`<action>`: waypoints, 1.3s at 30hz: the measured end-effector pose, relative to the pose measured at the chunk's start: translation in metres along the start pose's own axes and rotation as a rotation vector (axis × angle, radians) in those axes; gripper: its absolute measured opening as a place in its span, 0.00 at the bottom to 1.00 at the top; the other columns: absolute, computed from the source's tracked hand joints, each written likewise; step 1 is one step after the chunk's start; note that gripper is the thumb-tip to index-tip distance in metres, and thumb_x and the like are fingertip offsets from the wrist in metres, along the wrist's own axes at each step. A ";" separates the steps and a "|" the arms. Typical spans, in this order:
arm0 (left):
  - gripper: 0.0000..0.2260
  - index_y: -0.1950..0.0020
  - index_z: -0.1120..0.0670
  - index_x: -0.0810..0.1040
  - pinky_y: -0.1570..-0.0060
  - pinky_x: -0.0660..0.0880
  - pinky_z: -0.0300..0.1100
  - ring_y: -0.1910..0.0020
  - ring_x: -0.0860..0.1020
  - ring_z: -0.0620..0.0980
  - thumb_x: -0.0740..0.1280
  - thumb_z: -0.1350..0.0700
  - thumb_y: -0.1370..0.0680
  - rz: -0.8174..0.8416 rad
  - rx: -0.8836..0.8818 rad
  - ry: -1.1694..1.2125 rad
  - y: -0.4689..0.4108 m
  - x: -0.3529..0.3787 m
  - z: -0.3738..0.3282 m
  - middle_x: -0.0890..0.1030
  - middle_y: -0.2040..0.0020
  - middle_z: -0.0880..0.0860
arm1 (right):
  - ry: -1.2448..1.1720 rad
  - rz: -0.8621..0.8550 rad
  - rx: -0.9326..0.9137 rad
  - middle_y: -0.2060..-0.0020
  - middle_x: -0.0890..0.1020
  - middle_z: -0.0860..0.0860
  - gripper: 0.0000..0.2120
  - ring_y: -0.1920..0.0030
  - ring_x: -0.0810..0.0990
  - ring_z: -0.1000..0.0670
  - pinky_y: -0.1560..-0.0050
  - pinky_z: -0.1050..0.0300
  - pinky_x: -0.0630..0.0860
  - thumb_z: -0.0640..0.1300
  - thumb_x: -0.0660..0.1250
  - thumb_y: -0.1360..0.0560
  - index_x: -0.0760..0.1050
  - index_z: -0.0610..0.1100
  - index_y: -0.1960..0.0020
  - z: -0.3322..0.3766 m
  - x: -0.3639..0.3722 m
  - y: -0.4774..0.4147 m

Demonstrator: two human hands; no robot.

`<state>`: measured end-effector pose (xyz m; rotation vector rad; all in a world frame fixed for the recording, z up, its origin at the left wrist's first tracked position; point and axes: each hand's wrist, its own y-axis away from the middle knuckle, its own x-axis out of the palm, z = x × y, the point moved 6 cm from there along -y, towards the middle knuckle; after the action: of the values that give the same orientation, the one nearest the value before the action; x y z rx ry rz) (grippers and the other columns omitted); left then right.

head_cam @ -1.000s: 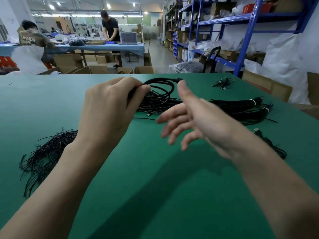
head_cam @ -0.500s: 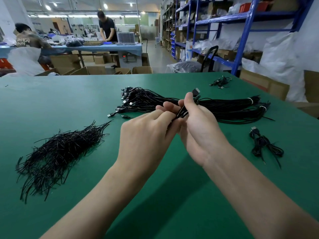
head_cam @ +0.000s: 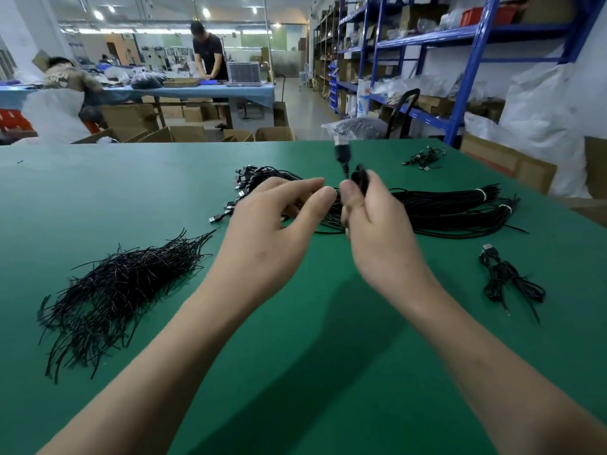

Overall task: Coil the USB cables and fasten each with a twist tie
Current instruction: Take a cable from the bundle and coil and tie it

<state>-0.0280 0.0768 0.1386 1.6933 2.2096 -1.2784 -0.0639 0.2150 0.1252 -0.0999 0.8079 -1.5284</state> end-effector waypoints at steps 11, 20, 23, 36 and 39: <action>0.09 0.40 0.52 0.84 0.42 0.76 0.37 0.42 0.82 0.42 0.65 0.57 0.17 -0.015 -0.110 0.570 0.012 0.026 0.012 0.87 0.47 0.48 | 0.152 0.276 0.038 0.46 0.81 0.49 0.14 0.46 0.80 0.46 0.46 0.44 0.77 0.49 0.50 0.15 0.68 0.47 0.33 0.008 0.026 0.013; 0.09 0.45 0.57 0.85 0.47 0.78 0.43 0.50 0.83 0.47 0.65 0.58 0.17 -0.102 -0.137 0.598 0.017 0.030 0.016 0.86 0.51 0.58 | 0.120 0.430 0.086 0.63 0.74 0.56 0.14 0.72 0.72 0.60 0.68 0.57 0.68 0.48 0.51 0.15 0.69 0.48 0.35 -0.001 0.032 0.011; 0.09 0.44 0.54 0.85 0.47 0.79 0.41 0.48 0.84 0.51 0.65 0.58 0.17 -0.085 -0.135 0.596 0.015 0.028 0.014 0.86 0.50 0.55 | 0.093 0.391 0.062 0.55 0.78 0.53 0.14 0.63 0.77 0.60 0.61 0.56 0.74 0.46 0.51 0.15 0.71 0.44 0.36 0.002 0.032 0.012; 0.10 0.54 0.50 0.84 0.64 0.71 0.45 0.62 0.73 0.43 0.64 0.55 0.17 -0.158 -0.126 0.483 0.018 0.035 0.028 0.82 0.64 0.52 | 0.363 0.358 0.022 0.61 0.78 0.49 0.12 0.63 0.76 0.47 0.61 0.48 0.73 0.48 0.50 0.15 0.70 0.43 0.47 -0.001 0.031 0.014; 0.10 0.51 0.53 0.85 0.58 0.76 0.46 0.58 0.78 0.44 0.64 0.57 0.17 -0.150 -0.173 0.560 0.017 0.036 0.034 0.86 0.55 0.55 | 0.133 0.455 0.147 0.64 0.76 0.54 0.09 0.68 0.72 0.55 0.65 0.56 0.68 0.47 0.54 0.17 0.71 0.48 0.53 -0.001 0.035 0.012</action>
<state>-0.0416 0.0834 0.0889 2.0320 2.6898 -0.6500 -0.0596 0.1848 0.1039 0.2807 0.7583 -1.1635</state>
